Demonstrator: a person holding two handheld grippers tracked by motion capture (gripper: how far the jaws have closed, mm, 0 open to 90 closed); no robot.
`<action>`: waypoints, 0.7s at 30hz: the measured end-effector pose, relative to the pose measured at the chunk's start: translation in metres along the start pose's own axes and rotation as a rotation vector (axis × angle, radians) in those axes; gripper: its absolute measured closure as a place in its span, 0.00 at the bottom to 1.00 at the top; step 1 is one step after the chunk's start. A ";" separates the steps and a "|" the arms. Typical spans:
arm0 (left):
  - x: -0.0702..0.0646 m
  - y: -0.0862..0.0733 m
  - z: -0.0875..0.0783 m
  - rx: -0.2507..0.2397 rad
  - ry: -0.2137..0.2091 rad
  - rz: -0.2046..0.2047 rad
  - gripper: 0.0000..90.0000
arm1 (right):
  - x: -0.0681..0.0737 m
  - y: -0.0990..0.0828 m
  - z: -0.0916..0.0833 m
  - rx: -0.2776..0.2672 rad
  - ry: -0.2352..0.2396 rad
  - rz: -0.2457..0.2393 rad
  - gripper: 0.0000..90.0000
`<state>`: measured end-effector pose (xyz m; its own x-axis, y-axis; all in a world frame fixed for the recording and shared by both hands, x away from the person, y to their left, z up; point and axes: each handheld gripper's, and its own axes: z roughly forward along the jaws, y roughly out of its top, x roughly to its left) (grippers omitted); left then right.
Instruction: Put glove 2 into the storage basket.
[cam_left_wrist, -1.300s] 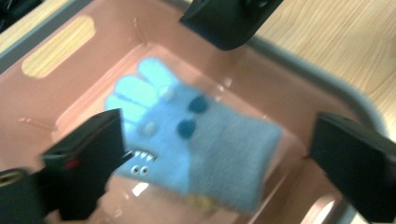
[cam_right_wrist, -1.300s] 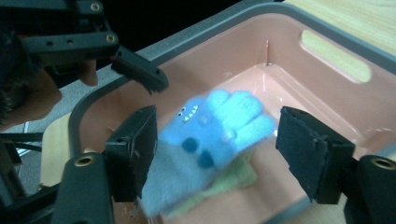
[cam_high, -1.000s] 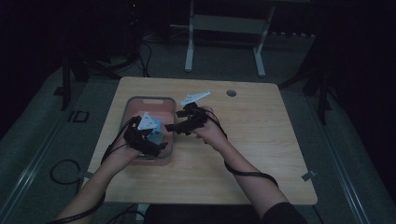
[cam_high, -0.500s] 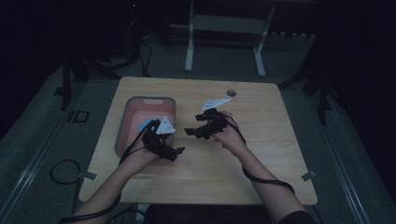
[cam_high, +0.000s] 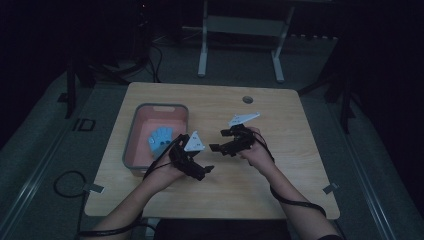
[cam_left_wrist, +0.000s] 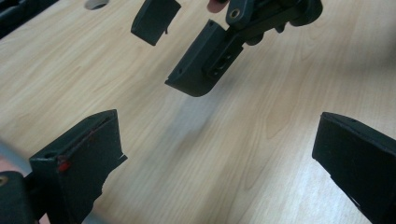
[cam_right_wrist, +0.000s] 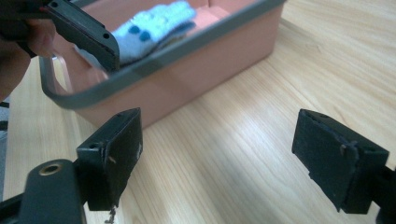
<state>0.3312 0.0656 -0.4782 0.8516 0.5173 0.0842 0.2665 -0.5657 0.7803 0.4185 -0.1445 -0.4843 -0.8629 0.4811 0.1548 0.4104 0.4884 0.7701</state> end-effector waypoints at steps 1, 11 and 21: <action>-0.001 0.000 0.002 0.000 -0.007 -0.002 0.02 | -0.001 -0.003 -0.001 -0.002 0.000 0.003 0.18; -0.014 0.002 0.018 -0.008 -0.061 0.022 0.02 | -0.003 -0.030 -0.013 0.014 -0.023 0.002 0.18; -0.032 0.000 0.038 0.001 -0.120 0.060 0.02 | -0.010 -0.057 -0.024 0.023 -0.034 0.024 0.18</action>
<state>0.3212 0.0249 -0.5038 0.9138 0.4022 0.0558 0.2141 -0.5939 0.7755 0.3968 -0.1942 -0.5152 -0.8423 0.5173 0.1515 0.4378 0.4925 0.7522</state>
